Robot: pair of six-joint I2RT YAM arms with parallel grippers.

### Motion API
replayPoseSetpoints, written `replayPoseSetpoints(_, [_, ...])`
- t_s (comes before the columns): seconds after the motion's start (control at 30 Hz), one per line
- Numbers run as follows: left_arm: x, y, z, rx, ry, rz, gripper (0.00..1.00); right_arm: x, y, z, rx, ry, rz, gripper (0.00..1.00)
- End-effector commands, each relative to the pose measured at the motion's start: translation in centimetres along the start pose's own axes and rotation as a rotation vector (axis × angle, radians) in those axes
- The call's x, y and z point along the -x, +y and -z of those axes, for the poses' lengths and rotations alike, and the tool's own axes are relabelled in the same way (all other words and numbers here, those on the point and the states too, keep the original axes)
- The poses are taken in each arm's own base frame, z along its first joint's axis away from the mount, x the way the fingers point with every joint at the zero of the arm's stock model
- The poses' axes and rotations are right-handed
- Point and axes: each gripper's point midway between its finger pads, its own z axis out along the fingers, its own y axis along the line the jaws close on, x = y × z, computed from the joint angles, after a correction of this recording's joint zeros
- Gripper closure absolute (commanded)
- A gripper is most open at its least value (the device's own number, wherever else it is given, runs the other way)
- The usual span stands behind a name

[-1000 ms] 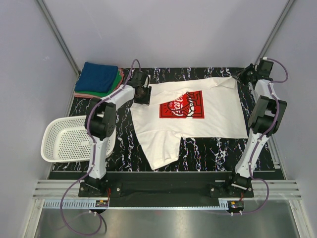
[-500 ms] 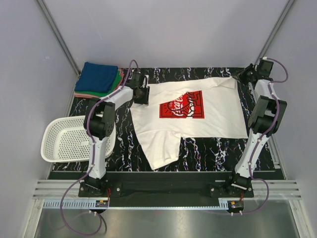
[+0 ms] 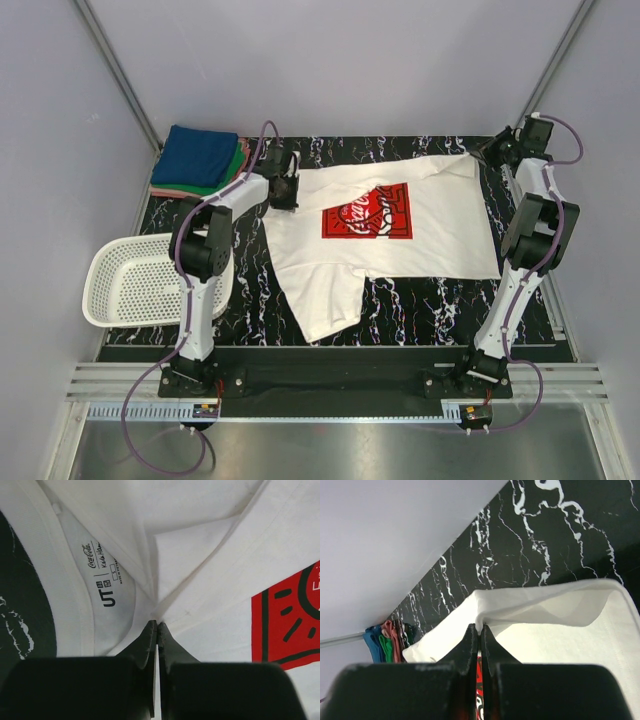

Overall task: Fold and stack the t-shirts
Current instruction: Fold the tshirt

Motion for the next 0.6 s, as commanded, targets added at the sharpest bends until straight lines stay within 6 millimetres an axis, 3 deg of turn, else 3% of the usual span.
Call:
replayPoseSetpoints(0.0, [7.9, -1.2, 6.5, 0.017, -0.211, 0.0, 1.0, 4.4, 5.9, 2.6, 0.114, -0.104, 0.094, 1.0])
replayPoseSetpoints(0.13, [12.9, 0.6, 10.0, 0.135, -0.341, 0.031, 1.0, 6.4, 7.9, 2.7, 0.201, -0.141, 0.145, 1.0])
replayPoseSetpoints(0.23, [15.8, 2.3, 11.9, 0.184, -0.428, 0.07, 1.0, 6.8, 7.9, 2.5, 0.25, -0.132, 0.153, 1.0])
replayPoseSetpoints(0.33, [18.1, 3.6, 12.7, 0.193, -0.491, 0.108, 1.0, 6.7, 7.3, 1.9, 0.279, -0.111, 0.163, 1.0])
replayPoseSetpoints(0.57, [21.4, 5.3, 12.6, 0.256, -0.617, 0.109, 1.0, 6.6, 4.0, -0.4, 0.22, -0.13, 0.198, 1.0])
